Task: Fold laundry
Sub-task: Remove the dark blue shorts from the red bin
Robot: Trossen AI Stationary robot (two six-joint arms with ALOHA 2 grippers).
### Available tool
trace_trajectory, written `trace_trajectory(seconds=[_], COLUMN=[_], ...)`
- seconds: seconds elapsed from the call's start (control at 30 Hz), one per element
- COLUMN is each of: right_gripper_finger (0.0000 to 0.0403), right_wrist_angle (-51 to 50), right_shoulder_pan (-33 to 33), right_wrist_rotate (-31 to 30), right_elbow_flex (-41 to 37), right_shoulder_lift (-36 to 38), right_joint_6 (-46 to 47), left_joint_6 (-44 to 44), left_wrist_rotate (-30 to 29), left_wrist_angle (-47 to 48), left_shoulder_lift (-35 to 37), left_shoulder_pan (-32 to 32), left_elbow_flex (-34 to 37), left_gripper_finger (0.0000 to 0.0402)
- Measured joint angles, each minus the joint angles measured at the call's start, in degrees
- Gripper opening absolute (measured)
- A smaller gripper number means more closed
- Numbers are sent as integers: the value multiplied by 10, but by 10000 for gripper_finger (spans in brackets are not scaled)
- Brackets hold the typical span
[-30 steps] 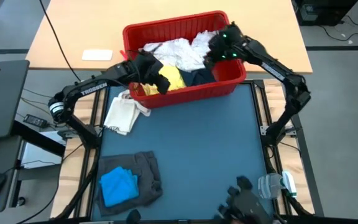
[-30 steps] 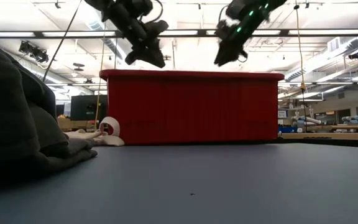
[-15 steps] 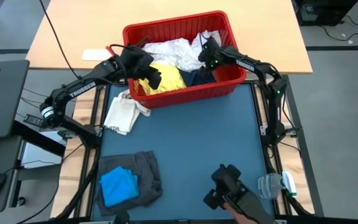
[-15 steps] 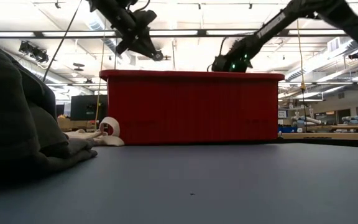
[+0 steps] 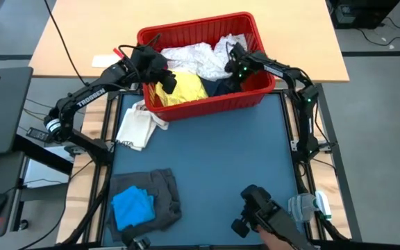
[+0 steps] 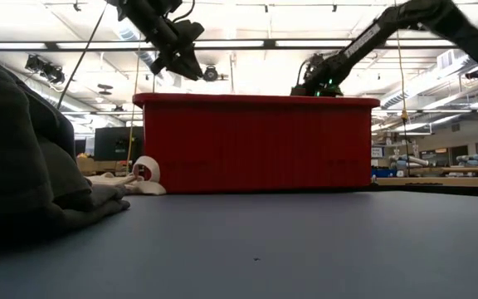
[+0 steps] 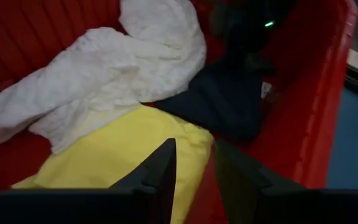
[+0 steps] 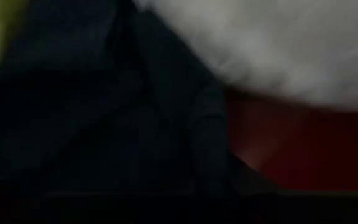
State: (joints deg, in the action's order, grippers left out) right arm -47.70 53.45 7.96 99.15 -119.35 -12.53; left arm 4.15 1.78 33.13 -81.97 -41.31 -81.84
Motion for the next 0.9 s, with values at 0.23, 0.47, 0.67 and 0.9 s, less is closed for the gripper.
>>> trace_trajectory(seconds=[0.23, 0.47, 0.67, 0.9], right_gripper_finger=[18, 18, 18, 19], right_wrist_angle=[2, 14, 14, -2], right_shoulder_pan=[4, 3, -15, -79], right_wrist_rotate=[115, 231, 254, 344], right_elbow_flex=[33, 61, 61, 61], right_shoulder_lift=[122, 255, 338, 395], right_joint_6=[63, 128, 187, 190], left_joint_6=[31, 18, 18, 32], left_wrist_rotate=[20, 34, 19, -37], left_wrist_angle=[-45, -156, -261, -274], left_shoulder_lift=[0, 0, 0, 0], left_shoulder_pan=[-1, 62, 141, 242], left_elbow_flex=[0, 0, 0, 0], left_gripper_finger=[112, 112, 115, 128])
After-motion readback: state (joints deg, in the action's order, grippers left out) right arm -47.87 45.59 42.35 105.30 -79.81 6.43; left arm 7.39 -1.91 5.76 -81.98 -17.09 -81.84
